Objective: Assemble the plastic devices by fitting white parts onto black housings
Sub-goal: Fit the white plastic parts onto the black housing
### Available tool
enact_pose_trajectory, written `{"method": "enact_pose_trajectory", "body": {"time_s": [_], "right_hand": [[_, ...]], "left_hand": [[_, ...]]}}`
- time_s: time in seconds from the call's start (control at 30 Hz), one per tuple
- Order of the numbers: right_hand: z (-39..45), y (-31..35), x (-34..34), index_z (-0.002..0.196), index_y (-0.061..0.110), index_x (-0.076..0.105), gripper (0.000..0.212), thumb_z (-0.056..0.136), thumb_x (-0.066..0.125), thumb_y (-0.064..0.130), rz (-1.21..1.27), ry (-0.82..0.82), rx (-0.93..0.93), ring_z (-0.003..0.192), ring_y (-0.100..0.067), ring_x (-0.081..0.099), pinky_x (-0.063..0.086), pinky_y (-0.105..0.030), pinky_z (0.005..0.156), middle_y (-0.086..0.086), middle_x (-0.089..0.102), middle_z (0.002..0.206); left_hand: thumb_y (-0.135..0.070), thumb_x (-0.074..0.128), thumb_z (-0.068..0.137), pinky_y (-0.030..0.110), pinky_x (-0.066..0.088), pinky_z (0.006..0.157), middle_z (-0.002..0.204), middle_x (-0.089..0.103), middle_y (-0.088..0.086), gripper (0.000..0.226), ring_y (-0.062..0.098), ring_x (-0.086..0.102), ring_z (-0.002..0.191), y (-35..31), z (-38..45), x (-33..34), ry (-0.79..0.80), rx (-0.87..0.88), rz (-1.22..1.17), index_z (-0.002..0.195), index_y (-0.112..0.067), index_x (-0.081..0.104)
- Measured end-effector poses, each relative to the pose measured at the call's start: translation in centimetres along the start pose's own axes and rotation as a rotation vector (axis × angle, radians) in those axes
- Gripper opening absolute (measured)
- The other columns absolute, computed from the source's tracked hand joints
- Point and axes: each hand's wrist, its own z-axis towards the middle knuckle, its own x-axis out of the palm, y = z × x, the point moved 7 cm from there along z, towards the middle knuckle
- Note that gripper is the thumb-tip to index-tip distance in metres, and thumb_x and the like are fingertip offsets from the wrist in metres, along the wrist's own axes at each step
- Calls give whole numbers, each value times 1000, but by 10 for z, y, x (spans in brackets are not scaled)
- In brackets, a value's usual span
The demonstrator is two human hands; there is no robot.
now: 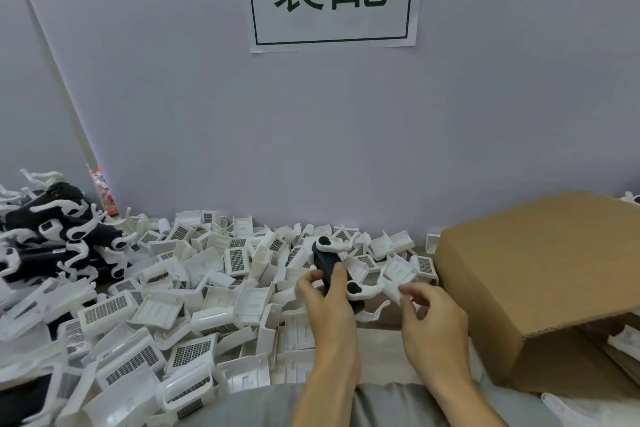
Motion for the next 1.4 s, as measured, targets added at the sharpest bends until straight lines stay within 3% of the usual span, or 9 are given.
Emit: {"method": "enact_pose_trajectory", "body": {"time_s": [0.17, 0.3, 0.6, 0.7, 0.83, 0.93, 1.17, 1.27, 1.4], "right_hand": [[9, 2, -16, 107, 19, 64, 25, 92, 57, 0, 87, -59, -14, 88, -12, 61, 40, -5, 67, 0, 64, 98], [21, 20, -36, 109, 20, 66, 28, 91, 60, 0, 116, 41, -134, 83, -1, 60, 43, -2, 67, 7, 64, 87], [24, 53, -47, 101, 42, 60, 41, 81, 63, 7, 112, 269, -251, 87, -8, 54, 49, -25, 72, 13, 51, 87], [23, 47, -45, 108, 43, 57, 42, 82, 66, 11, 135, 239, -212, 103, -3, 52, 51, -33, 88, 16, 49, 105], [27, 33, -40, 110, 44, 55, 41, 84, 74, 17, 346, 218, -71, 107, -3, 59, 54, -26, 86, 16, 49, 114], [23, 22, -29, 114, 37, 57, 42, 81, 81, 25, 447, 262, 52, 103, -9, 67, 56, -24, 87, 7, 52, 119], [19, 22, -25, 97, 36, 67, 18, 83, 77, 41, 187, 167, 1, 96, -1, 62, 52, -26, 87, 16, 59, 105], [16, 19, -18, 114, 22, 71, 36, 86, 72, 45, 80, 201, -13, 96, -7, 61, 51, -29, 89, 10, 59, 105], [12, 17, -17, 118, 17, 69, 37, 87, 71, 38, 8, 178, -11, 104, -16, 61, 51, -39, 95, 4, 64, 107]], "left_hand": [[-18, 83, 81, 33, 61, 68, 103, 63, 7, 55, 17, 70, 84, -9, -10, 6, 71, 107, 224, 116, -23, 41], [-22, 86, 77, 47, 61, 80, 86, 73, 3, 26, 23, 71, 84, -13, -13, 9, 90, 171, 381, 96, -16, 69], [-47, 68, 90, 24, 50, 58, 81, 77, -3, 27, 14, 73, 74, -4, -23, 17, 196, 56, 470, 92, -21, 73], [-35, 48, 101, 26, 46, 50, 88, 74, 6, 32, 24, 68, 76, 4, -23, 19, 216, -111, 389, 103, -13, 71], [-17, 59, 99, 45, 57, 81, 100, 75, 11, 16, 29, 72, 94, 5, -26, 25, 274, -93, 316, 111, -13, 66], [-15, 65, 95, 32, 55, 62, 83, 77, 2, 11, 18, 75, 78, 5, -28, 27, 317, -38, 361, 105, -15, 69], [-9, 50, 99, 31, 46, 53, 91, 78, 9, 23, 22, 73, 78, 9, -29, 29, 336, -135, 263, 108, -12, 71], [-6, 48, 100, 34, 48, 60, 101, 77, 11, 29, 28, 73, 93, 7, -29, 29, 351, -92, 287, 113, -17, 71], [-4, 53, 100, 20, 54, 66, 95, 78, -4, 29, 7, 74, 85, 3, -28, 28, 329, -2, 282, 111, -28, 65]]}}
